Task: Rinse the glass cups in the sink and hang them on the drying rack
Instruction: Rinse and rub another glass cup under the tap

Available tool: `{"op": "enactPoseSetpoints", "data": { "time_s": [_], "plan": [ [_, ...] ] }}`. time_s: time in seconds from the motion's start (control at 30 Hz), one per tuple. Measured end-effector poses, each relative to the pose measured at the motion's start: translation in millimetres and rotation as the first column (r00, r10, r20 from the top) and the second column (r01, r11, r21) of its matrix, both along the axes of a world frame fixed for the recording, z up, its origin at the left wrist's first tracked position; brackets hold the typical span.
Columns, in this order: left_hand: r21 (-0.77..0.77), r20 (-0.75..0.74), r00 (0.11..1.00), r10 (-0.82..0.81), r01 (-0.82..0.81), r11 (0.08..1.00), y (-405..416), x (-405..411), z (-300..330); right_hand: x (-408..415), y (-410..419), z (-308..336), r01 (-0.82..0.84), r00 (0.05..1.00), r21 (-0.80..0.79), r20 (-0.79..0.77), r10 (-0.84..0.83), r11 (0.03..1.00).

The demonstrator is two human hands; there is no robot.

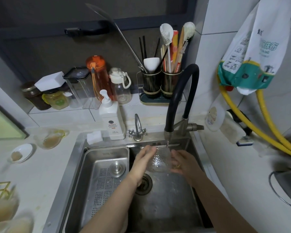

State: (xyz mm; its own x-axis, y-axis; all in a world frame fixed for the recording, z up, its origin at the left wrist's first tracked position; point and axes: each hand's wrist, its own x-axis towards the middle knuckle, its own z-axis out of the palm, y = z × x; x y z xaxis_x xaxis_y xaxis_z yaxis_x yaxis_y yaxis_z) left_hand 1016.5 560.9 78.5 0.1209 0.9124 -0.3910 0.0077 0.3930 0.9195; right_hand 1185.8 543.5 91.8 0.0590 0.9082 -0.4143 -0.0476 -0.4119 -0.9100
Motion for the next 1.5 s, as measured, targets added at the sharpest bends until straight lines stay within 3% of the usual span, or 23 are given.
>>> {"op": "enactPoseSetpoints", "data": {
  "time_s": [0.13, 0.23, 0.33, 0.43, 0.57, 0.67, 0.77, 0.83, 0.93, 1.07, 1.13, 1.2, 1.33, 1.43, 1.5],
  "plan": [
    [0.004, 0.025, 0.998, -0.056, 0.056, 0.998, -2, 13, 17, -3, -7, 3, 0.102, 0.974, 0.098, 0.194, -0.12, 0.99],
    [0.016, -0.043, 0.987, -0.157, 0.158, 0.987, -7, 26, 17, 6, -25, -3, 0.154, 0.934, 0.167, 0.297, -0.199, 0.974],
    [0.074, -0.189, 0.967, -0.173, 0.19, 0.979, -12, 18, 12, 2, -33, 0, 0.072, 0.918, 0.218, 0.368, -0.151, 0.973],
    [0.108, -0.268, 0.955, -0.124, 0.157, 0.982, -4, 9, 15, -14, -29, 13, 0.064, 0.938, 0.288, 0.311, -0.157, 0.955],
    [0.13, -0.143, 0.989, -0.03, 0.049, 0.99, 4, 9, 22, -12, -25, 29, 0.041, 0.97, 0.329, 0.212, -0.116, 0.943],
    [0.066, -0.039, 0.998, -0.055, 0.057, 0.996, 6, -5, 16, 3, -21, 31, -0.089, 0.994, 0.337, 0.083, 0.065, 0.937],
    [0.044, -0.037, 0.981, -0.193, 0.194, 0.98, 3, -15, 13, 8, -19, 35, -0.368, 0.928, 0.341, 0.186, 0.322, 0.865],
    [0.035, 0.006, 0.971, -0.241, 0.241, 0.97, 0, -13, 12, 11, -15, 37, -0.428, 0.902, 0.329, 0.218, 0.373, 0.842],
    [0.035, 0.04, 0.988, -0.15, 0.149, 0.988, -6, -5, 18, 15, -7, 31, -0.401, 0.908, 0.325, 0.267, 0.324, 0.857],
    [0.046, 0.15, 0.982, -0.117, 0.111, 0.993, -16, 0, 20, 2, -4, 22, -0.206, 0.945, 0.251, 0.303, 0.126, 0.946],
    [0.091, 0.085, 0.985, -0.152, 0.144, 0.985, -24, 2, 14, -8, -4, 21, -0.135, 0.953, 0.242, 0.296, 0.059, 0.961],
    [0.151, 0.011, 0.996, -0.085, 0.083, 0.985, -28, 7, 9, -16, -5, 20, -0.085, 0.963, 0.23, 0.27, 0.021, 0.969],
    [0.097, 0.084, 0.988, 0.128, -0.136, 0.986, -17, 13, 14, -19, -5, 23, -0.165, 0.978, 0.28, 0.171, 0.12, 0.946],
    [-0.042, 0.057, 0.991, 0.119, -0.117, 0.992, -2, 11, 18, -14, -3, 25, -0.265, 0.964, 0.238, 0.054, 0.26, 0.934],
    [-0.069, 0.068, 0.996, 0.051, -0.047, 0.997, 1, 12, 17, -16, -1, 27, -0.204, 0.979, 0.221, 0.038, 0.201, 0.954]
  ]
}}
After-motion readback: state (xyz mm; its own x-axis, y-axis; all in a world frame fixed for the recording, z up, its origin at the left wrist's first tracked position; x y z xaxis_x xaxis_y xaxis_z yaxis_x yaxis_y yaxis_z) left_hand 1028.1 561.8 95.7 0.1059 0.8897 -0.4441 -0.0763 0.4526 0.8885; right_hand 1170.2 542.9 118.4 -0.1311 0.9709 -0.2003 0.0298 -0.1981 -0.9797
